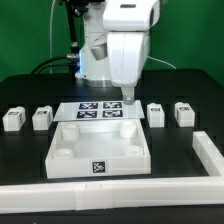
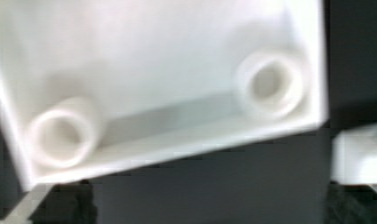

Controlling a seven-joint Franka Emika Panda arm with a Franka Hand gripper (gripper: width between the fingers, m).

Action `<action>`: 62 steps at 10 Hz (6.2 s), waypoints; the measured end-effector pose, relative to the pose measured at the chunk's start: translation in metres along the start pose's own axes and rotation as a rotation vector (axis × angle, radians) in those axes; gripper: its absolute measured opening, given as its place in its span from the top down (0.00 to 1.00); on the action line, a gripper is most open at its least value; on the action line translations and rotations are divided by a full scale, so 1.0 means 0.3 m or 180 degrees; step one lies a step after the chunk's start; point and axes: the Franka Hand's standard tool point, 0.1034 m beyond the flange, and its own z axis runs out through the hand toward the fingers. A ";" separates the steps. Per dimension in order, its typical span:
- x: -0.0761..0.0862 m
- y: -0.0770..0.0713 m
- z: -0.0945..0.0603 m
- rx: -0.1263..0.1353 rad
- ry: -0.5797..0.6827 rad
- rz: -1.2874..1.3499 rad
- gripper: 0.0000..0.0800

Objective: Assemble one leg

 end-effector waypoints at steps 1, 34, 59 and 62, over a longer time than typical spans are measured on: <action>-0.039 -0.045 0.024 0.0005 0.0006 -0.0344 0.19; 0.086 -0.028 0.273 0.0197 0.0214 -0.0571 0.91; 0.298 -0.027 0.084 0.0063 0.0139 0.0591 0.19; 0.350 -0.053 0.046 0.0034 0.0158 0.1611 0.19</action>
Offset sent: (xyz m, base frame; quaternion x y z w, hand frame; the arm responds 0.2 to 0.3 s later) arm 0.0000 0.0000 0.0000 0.0000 0.0000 -0.1790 0.9838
